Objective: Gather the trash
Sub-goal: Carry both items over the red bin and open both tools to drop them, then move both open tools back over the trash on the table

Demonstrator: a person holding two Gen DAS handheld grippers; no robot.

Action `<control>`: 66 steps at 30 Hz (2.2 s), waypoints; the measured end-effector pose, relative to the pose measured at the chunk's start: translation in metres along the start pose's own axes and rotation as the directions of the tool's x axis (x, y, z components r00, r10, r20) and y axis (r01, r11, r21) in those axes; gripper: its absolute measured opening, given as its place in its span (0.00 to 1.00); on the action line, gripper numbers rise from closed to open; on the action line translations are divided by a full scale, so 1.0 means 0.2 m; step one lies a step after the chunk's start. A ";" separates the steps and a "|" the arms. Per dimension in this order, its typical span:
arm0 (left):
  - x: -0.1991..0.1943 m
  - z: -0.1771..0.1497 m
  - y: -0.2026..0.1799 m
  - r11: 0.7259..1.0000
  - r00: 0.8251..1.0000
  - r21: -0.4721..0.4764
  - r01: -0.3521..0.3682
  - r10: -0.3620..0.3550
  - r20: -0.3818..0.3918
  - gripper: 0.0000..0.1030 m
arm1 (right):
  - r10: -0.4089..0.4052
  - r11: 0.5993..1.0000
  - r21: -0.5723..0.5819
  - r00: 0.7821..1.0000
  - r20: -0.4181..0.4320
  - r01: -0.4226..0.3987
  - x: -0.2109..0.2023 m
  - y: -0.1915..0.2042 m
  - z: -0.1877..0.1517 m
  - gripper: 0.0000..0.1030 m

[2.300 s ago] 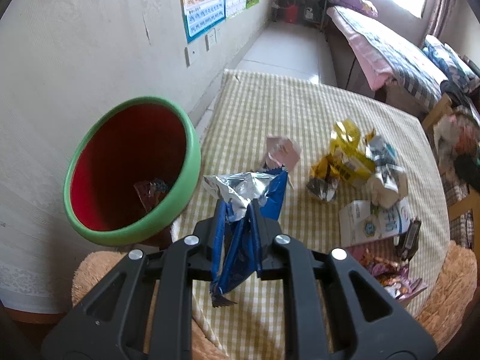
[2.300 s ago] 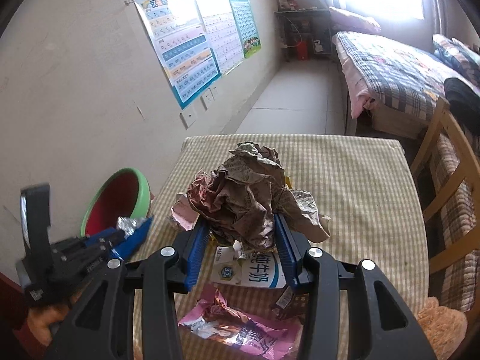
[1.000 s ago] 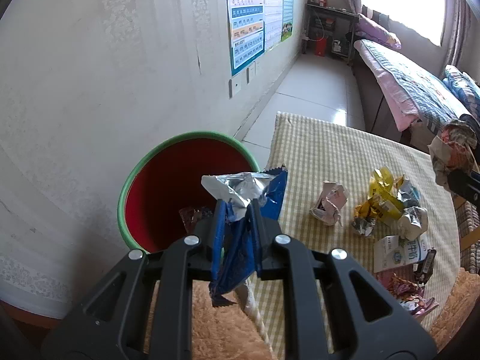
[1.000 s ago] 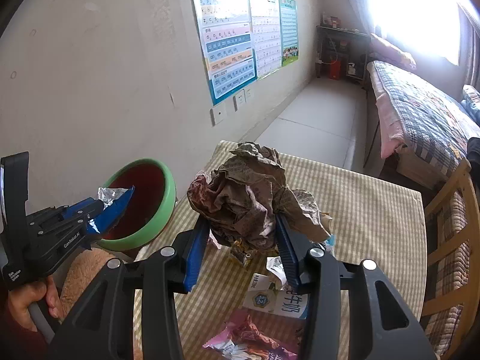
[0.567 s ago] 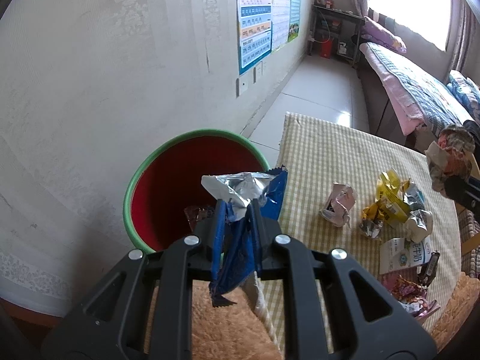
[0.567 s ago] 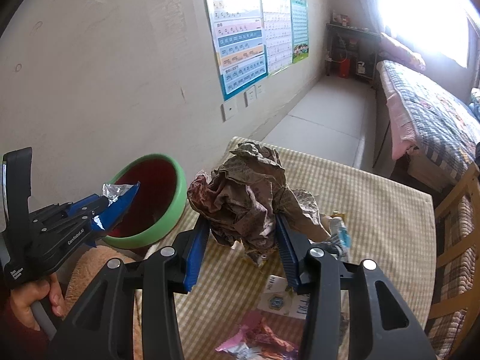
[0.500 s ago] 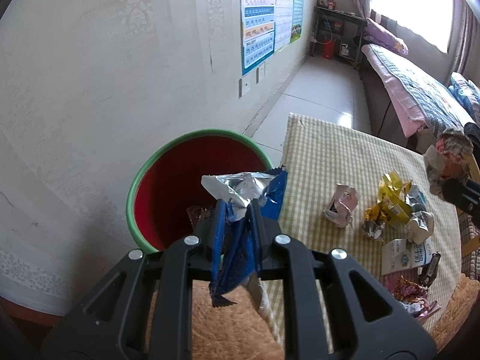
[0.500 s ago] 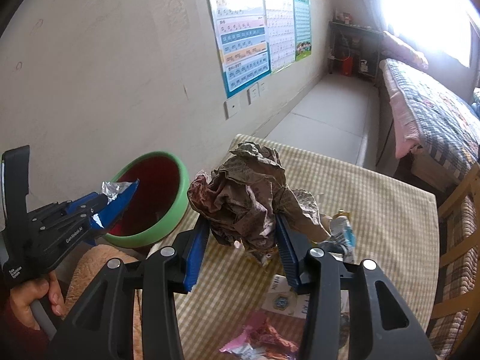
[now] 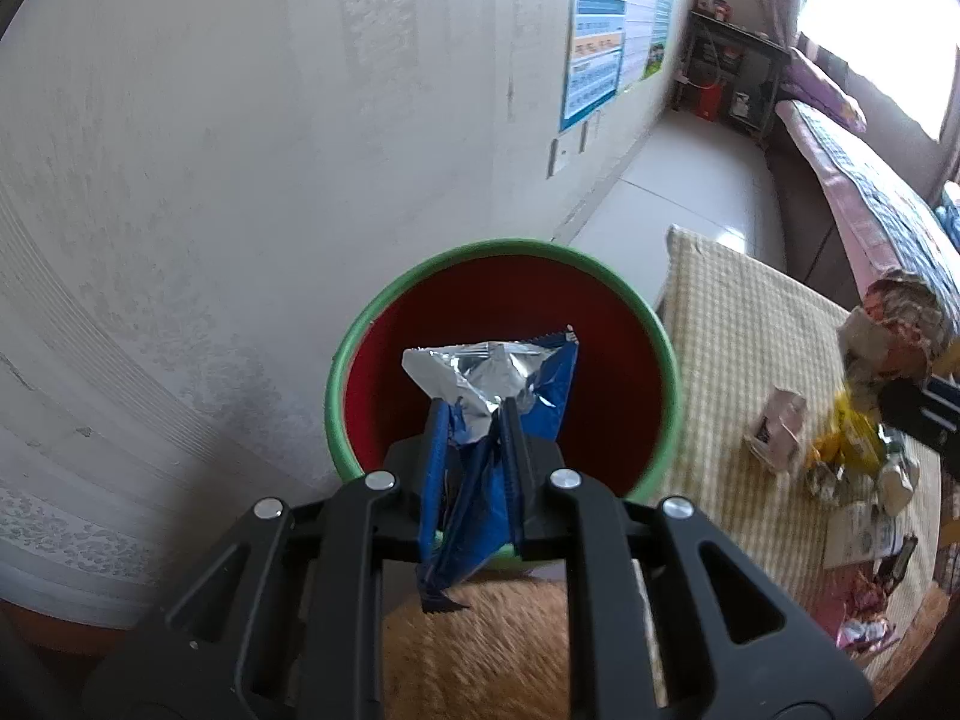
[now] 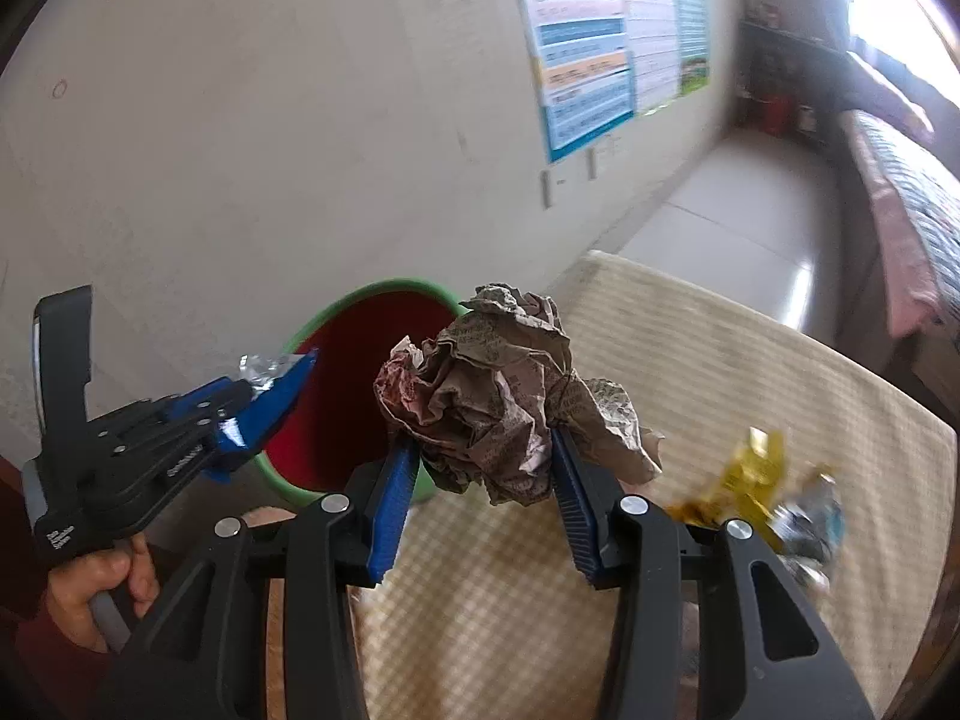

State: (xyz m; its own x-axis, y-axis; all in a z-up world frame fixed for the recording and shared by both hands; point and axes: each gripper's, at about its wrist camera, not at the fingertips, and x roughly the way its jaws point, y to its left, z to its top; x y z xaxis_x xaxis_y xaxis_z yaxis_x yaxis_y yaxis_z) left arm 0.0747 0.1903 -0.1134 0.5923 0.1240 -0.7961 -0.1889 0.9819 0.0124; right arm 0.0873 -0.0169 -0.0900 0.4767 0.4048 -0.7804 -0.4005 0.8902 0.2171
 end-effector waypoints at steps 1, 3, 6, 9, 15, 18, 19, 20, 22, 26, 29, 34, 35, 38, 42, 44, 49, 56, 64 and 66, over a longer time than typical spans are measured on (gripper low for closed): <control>0.02 0.01 0.02 1.000 1.000 -0.013 0.006 -0.006 -0.003 0.15 | 0.003 1.000 -0.007 1.000 -0.004 -0.003 0.02 0.02 0.01 0.43; 0.03 0.03 0.04 1.000 1.000 -0.021 0.008 -0.008 -0.004 0.15 | 0.006 1.000 -0.025 1.000 -0.015 -0.006 0.07 0.05 0.04 0.43; 0.06 0.04 0.06 1.000 1.000 -0.021 0.005 -0.006 -0.006 0.15 | 0.013 0.999 -0.050 0.999 -0.035 -0.015 0.14 0.09 0.07 0.43; 0.08 0.05 0.07 1.000 1.000 -0.022 0.004 -0.004 -0.010 0.15 | 0.021 0.997 -0.075 0.998 -0.055 -0.025 0.20 0.13 0.09 0.43; 0.12 0.08 0.09 0.999 1.000 -0.036 -0.006 0.006 -0.014 0.22 | 0.058 0.993 -0.100 0.996 -0.074 -0.065 0.29 0.21 0.14 0.48; 0.10 0.07 0.11 0.998 1.000 -0.055 -0.020 0.020 0.003 0.54 | 0.070 0.991 -0.111 0.996 -0.059 -0.076 0.30 0.25 0.17 0.58; 0.10 0.08 0.11 0.998 1.000 -0.061 -0.022 0.023 0.009 0.54 | 0.070 0.991 -0.114 0.996 -0.055 -0.076 0.30 0.26 0.18 0.58; 0.09 0.07 0.12 0.997 1.000 -0.065 -0.027 0.028 0.012 0.54 | 0.075 0.990 -0.112 0.996 -0.052 -0.081 0.28 0.26 0.18 0.58; 0.08 0.06 0.13 0.997 0.999 -0.066 -0.041 0.042 0.010 0.55 | 0.083 0.991 -0.106 0.996 -0.036 -0.086 0.25 0.26 0.17 0.59; 0.05 0.05 0.11 0.997 0.998 -0.059 -0.053 0.054 0.013 0.57 | 0.080 0.994 -0.074 0.997 0.011 -0.079 0.12 0.20 0.13 0.61; 0.00 0.05 0.05 0.997 0.999 -0.057 -0.042 0.044 0.024 0.57 | 0.080 0.996 -0.037 0.996 0.048 -0.078 -0.01 0.12 0.08 0.62; -0.09 0.03 -0.09 1.000 0.999 -0.025 0.009 -0.008 0.054 0.57 | -0.011 1.000 -0.007 0.995 0.095 0.012 -0.22 -0.07 -0.08 0.65; -0.10 0.02 -0.14 1.000 0.998 -0.010 0.020 -0.019 0.051 0.57 | -0.033 0.999 0.011 0.995 0.095 0.032 -0.26 -0.12 -0.12 0.65; -0.13 -0.01 -0.25 0.998 0.997 0.010 0.062 -0.063 0.035 0.57 | -0.137 0.988 0.084 0.988 0.068 0.131 -0.35 -0.32 -0.30 0.65; -0.11 -0.09 -0.39 0.994 0.994 0.001 0.108 -0.108 -0.009 0.57 | -0.252 0.950 0.187 0.968 -0.016 0.250 -0.37 -0.55 -0.52 0.65; -0.09 -0.13 -0.45 0.991 0.991 -0.011 0.131 -0.131 -0.036 0.57 | -0.269 0.925 0.258 0.961 -0.068 0.278 -0.37 -0.67 -0.63 0.65; -0.12 -0.20 -0.62 0.985 0.986 0.072 0.159 -0.154 -0.062 0.57 | -0.272 0.889 0.347 0.954 -0.125 0.299 -0.41 -0.81 -0.82 0.65; -0.14 -0.21 -0.74 0.975 0.982 0.126 0.183 -0.175 -0.069 0.57 | -0.211 0.861 0.442 0.967 -0.143 0.253 -0.40 -0.88 -0.92 0.65; -0.10 -0.22 -0.78 0.970 0.981 0.152 0.187 -0.176 -0.082 0.57 | -0.193 0.842 0.479 0.967 -0.166 0.250 -0.38 -0.92 -0.94 0.65; -0.06 -0.22 -0.78 0.969 0.980 0.160 0.188 -0.175 -0.095 0.57 | -0.188 0.840 0.482 0.967 -0.171 0.248 -0.36 -0.91 -0.94 0.65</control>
State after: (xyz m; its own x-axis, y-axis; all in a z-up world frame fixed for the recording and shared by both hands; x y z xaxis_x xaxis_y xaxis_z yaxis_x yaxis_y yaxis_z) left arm 0.0630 0.0289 -0.1319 0.5387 -0.0637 -0.8401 0.0535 0.9977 -0.0414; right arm -0.0216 -0.2480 -0.1838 0.4028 0.1885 -0.8957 0.1588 0.9493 0.2712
